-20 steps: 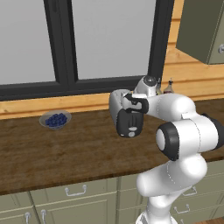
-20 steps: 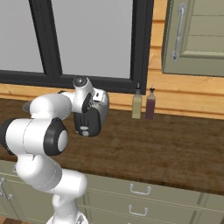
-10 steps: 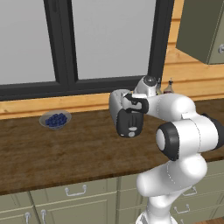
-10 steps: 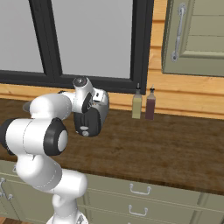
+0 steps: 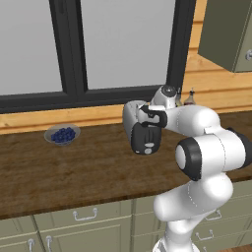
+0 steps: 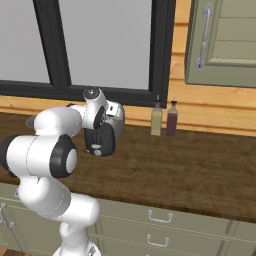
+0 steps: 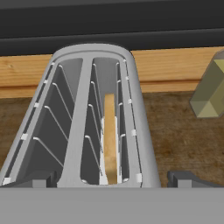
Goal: Start the toaster. Once the lever pops up, take the bread to the plate on the dining counter.
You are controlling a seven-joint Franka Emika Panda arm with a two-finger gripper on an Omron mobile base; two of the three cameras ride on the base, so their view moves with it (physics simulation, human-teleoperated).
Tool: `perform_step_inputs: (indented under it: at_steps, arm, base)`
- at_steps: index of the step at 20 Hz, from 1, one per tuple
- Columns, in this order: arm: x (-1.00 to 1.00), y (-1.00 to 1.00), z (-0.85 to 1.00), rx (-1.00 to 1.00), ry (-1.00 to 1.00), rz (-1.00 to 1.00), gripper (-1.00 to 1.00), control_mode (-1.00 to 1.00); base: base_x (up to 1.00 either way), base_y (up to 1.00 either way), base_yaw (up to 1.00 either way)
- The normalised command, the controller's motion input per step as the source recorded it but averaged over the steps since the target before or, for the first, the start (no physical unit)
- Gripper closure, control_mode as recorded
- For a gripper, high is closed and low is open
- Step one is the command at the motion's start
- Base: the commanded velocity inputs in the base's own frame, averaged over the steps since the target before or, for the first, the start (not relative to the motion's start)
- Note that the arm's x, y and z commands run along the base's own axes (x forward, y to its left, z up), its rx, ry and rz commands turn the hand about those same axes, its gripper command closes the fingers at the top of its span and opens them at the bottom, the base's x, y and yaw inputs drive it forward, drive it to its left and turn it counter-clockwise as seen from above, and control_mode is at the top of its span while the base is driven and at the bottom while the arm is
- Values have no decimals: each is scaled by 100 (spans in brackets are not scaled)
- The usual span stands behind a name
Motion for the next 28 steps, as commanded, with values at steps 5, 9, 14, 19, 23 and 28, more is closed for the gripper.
perform_step_inputs:
  at_steps: [5,9,14,19,23,28]
  arm:
    - [0,0,0,0,0,0,-100,-100]
    - [0,0,0,0,0,0,-100,-100]
    - [0,0,0,0,0,0,-100,-100]
    - [0,0,0,0,0,0,-100,-100]
    - [0,0,0,0,0,0,-100,-100]
    - [0,0,0,0,0,0,-100,-100]
  base:
    - [0,0,0]
    - [0,0,0]
    - [0,0,0]
    - [0,0,0]
    - [0,0,0]
    - [0,0,0]
